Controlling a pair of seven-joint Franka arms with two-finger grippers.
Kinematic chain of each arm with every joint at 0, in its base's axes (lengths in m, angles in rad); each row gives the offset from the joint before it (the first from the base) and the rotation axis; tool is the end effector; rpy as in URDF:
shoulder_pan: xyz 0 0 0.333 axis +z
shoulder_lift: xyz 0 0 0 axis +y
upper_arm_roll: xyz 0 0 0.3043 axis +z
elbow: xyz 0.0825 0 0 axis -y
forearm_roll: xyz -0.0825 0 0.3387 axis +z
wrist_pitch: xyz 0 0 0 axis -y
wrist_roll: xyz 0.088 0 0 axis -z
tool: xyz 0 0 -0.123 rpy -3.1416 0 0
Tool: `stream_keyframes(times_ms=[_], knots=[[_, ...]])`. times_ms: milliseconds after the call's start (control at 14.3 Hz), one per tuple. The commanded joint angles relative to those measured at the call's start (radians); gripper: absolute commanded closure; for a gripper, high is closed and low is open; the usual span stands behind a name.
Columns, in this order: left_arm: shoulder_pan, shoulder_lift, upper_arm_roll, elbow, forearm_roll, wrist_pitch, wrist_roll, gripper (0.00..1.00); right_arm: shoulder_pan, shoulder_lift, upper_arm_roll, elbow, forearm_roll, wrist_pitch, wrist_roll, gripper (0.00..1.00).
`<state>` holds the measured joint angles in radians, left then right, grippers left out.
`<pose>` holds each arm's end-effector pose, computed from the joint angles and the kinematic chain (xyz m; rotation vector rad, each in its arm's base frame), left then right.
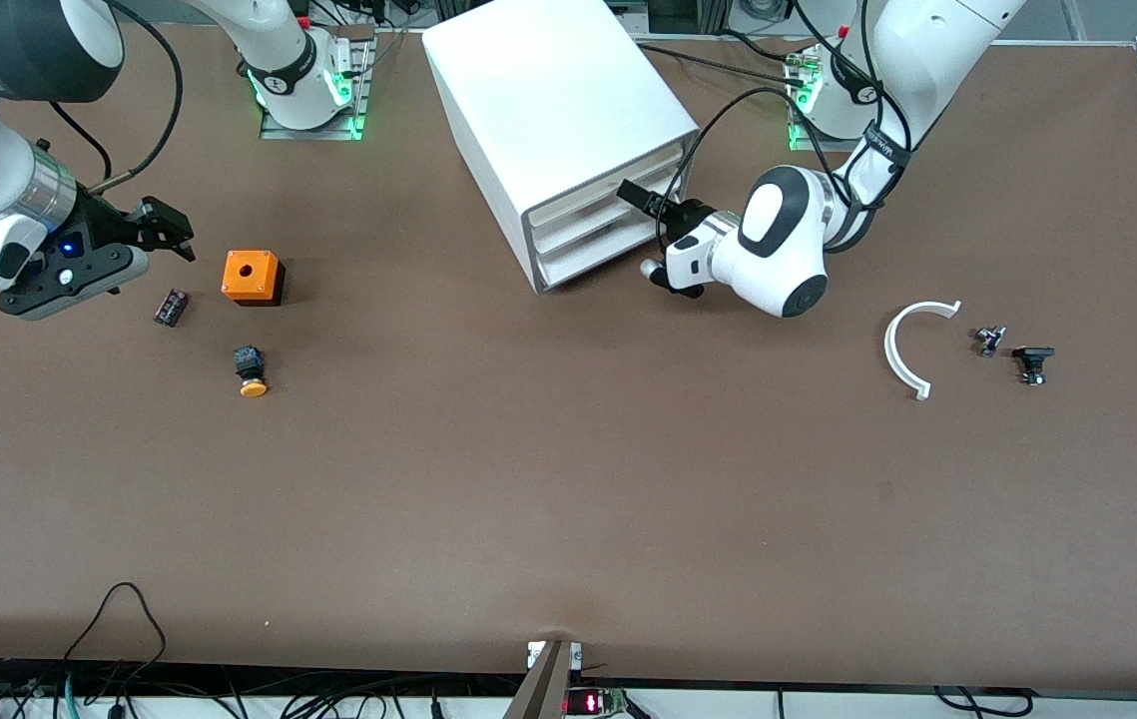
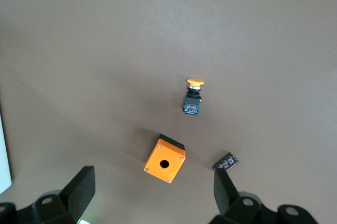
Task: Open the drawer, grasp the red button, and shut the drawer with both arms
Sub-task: 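Reach the left gripper to the white drawer's front edge, then pull the drawer open with the left gripper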
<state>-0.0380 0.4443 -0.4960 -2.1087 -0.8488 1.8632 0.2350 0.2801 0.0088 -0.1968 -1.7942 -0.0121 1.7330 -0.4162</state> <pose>0.3834 -0.3076 0.2423 2.1570 -0.2578 -0.9247 0.5112 0.0417 0.5101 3.0395 0.7791 -0.1116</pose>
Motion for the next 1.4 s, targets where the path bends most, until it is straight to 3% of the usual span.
stream_keyframes(times_ms=[0,488,628,837,1116,1186,1326], knots=[[0.006,-0.038,-0.023,-0.056,-0.007,0.036,0.032,1.0,0.007,0.01,0.005,0.045,-0.008,-0.02,-0.114,0.0],[0.024,-0.041,0.046,-0.042,-0.004,0.088,0.03,1.0,0.014,0.02,0.037,0.059,-0.009,-0.018,-0.41,0.0],[0.026,-0.044,0.104,-0.007,0.005,0.09,0.03,1.0,0.019,0.034,0.037,0.064,-0.006,-0.007,-0.542,0.0],[0.029,-0.038,0.175,0.068,0.086,0.091,0.032,1.0,0.021,0.084,0.037,0.104,-0.005,-0.018,-0.601,0.0],[0.03,-0.038,0.206,0.107,0.148,0.12,0.033,0.98,0.05,0.143,0.052,0.176,0.001,-0.01,-0.731,0.0],[0.033,-0.041,0.206,0.107,0.142,0.125,0.033,0.01,0.066,0.146,0.065,0.183,0.001,-0.01,-0.73,0.0],[0.036,-0.045,0.206,0.107,0.139,0.126,0.032,0.0,0.097,0.158,0.1,0.19,0.011,-0.016,-0.721,0.0]])
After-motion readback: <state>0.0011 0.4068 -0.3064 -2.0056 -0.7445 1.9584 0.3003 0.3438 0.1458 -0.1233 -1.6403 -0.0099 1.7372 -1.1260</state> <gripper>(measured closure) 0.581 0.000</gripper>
